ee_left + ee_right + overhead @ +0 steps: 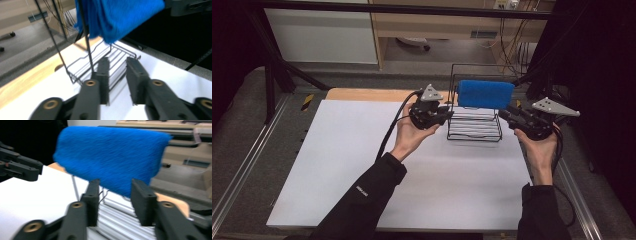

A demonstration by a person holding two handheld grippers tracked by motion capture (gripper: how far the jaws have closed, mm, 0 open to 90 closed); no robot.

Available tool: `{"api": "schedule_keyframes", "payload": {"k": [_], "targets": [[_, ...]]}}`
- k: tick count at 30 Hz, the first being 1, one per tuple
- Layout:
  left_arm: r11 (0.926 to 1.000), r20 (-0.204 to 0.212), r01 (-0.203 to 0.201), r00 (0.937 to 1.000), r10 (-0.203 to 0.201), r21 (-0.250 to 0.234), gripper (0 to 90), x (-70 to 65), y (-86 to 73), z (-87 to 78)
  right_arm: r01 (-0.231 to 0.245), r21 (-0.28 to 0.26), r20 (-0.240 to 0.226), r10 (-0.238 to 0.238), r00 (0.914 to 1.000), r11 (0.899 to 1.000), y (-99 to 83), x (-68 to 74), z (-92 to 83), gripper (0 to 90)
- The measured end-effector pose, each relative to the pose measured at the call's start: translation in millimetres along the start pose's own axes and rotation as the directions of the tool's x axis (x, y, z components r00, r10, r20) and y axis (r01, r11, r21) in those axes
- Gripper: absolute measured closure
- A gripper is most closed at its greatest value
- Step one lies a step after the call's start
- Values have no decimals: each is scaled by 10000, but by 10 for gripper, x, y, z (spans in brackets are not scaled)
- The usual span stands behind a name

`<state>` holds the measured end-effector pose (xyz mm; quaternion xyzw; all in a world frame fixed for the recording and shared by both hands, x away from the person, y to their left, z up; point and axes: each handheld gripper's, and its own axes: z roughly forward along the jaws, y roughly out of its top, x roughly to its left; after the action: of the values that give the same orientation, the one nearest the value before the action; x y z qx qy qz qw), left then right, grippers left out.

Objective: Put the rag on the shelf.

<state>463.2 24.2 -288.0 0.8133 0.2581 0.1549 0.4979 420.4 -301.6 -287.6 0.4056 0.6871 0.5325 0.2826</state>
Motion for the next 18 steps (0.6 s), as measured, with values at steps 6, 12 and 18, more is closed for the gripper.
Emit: {"api": "schedule_keyframes", "payload": {"k": [6,12,18], "targets": [[9989,-236,287,9993,-278,362,540,86,-327,-226,-229,279,-492,242,9985,9993,-56,238,-8,341],[9969,-549,562,9971,-531,557,387,204,-682,-476,-172,650,-759,221,9969,9977,-158,428,75,215],[9942,-1017,926,9910,-867,542,252,315,-1078,-765,-314,867,-963,397,9946,9957,-292,549,151,126]]}}
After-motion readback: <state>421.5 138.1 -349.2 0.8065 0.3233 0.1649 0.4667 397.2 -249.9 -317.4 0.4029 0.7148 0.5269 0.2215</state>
